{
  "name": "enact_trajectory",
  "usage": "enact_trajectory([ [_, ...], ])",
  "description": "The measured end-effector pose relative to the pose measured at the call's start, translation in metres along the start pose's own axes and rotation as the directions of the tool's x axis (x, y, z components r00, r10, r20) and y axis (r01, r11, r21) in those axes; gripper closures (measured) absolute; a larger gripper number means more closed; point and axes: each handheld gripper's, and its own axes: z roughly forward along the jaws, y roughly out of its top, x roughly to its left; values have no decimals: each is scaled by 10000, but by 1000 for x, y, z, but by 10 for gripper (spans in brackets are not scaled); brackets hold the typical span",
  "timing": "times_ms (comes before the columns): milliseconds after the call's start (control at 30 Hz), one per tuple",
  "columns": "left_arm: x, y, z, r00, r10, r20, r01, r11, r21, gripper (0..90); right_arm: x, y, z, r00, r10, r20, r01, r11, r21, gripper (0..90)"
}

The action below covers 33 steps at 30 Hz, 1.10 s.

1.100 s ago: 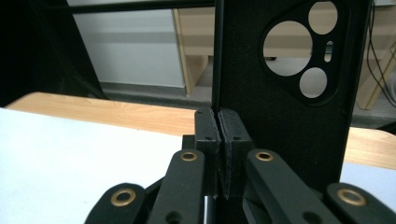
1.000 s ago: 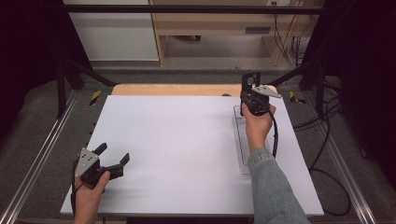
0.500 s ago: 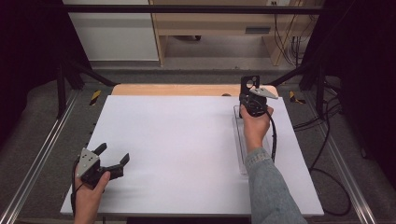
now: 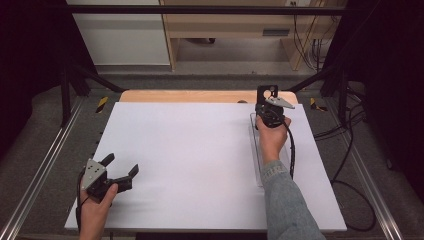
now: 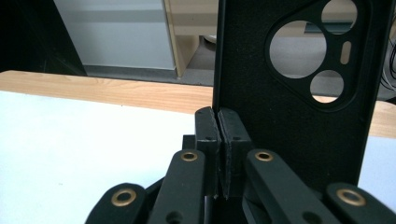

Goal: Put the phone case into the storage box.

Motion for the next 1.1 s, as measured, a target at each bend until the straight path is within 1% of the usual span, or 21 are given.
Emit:
enact_trajectory([
  [433,1,0,-1,10000,-29,-44,29,10000,-54,41,2,-6,4,9999,-125,-50,126,9997,205,880],
  [567,0,0,0,10000,-7,-6,7,10000,-6,41,1,-8,5,9999,-93,-47,95,9995,289,881],
  [700,-1,1,0,10000,4,-26,-4,10000,-79,41,0,-10,5,10000,-77,-49,78,9993,379,881],
  [867,0,1,-1,9999,24,-98,-25,9999,-117,41,0,-12,6,9998,-203,-32,204,9987,457,881],
  [1100,0,1,-1,10000,33,-93,-34,9999,-120,41,0,-13,7,9998,-192,-43,194,9987,475,881],
])
